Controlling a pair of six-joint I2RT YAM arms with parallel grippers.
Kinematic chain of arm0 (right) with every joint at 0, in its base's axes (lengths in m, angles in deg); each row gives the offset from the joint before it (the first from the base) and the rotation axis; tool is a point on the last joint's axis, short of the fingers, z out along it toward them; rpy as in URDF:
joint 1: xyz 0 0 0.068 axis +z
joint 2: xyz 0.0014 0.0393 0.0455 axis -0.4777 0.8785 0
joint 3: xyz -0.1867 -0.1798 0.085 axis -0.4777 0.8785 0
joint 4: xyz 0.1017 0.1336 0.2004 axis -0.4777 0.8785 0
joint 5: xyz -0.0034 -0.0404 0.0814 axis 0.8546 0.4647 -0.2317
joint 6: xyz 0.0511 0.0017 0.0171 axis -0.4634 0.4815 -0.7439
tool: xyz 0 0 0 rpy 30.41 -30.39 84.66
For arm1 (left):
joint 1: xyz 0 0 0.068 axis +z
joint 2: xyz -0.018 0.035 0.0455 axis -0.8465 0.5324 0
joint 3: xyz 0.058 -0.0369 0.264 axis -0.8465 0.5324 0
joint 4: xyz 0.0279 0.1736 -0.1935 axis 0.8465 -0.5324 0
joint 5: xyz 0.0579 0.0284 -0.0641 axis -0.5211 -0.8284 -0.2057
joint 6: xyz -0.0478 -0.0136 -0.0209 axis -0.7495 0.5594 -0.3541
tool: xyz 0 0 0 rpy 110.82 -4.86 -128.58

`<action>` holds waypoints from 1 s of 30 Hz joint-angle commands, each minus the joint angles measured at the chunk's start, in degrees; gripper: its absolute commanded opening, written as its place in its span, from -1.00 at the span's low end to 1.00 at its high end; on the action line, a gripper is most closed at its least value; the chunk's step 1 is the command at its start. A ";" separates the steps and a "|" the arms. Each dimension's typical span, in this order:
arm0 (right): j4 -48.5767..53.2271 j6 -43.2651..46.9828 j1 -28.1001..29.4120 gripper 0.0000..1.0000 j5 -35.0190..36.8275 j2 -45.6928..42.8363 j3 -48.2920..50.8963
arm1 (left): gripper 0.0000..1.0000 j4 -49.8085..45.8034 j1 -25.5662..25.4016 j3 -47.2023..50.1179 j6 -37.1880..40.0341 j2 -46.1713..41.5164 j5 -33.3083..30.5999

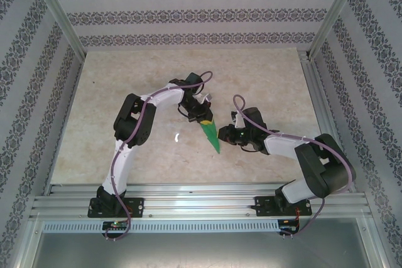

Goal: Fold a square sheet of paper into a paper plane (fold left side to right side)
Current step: Fold the wing for the fifth time at the center of the table.

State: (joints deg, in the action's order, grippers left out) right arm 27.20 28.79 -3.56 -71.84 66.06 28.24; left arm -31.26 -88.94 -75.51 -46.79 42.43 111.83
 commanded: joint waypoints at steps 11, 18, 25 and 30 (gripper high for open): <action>-8.08 -4.31 0.34 -0.76 -2.44 4.63 1.26 | -1.00 -1.67 0.74 -2.15 3.86 1.56 1.51; -7.33 -3.95 0.82 -0.76 -2.37 5.55 1.17 | -1.00 -2.29 0.96 -2.59 5.74 1.77 1.20; -9.06 -4.85 2.37 -0.76 -2.12 7.07 0.70 | -1.00 -1.87 1.37 -2.42 5.86 1.96 0.56; -10.42 -5.62 4.09 -0.76 -1.50 9.17 0.05 | -1.00 -1.67 1.67 -2.20 6.03 2.04 0.27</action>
State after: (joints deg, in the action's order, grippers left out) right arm 19.18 23.94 -0.44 -73.42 73.78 29.23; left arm -32.14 -88.48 -76.41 -42.94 43.18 112.03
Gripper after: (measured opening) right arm 0.120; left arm 0.056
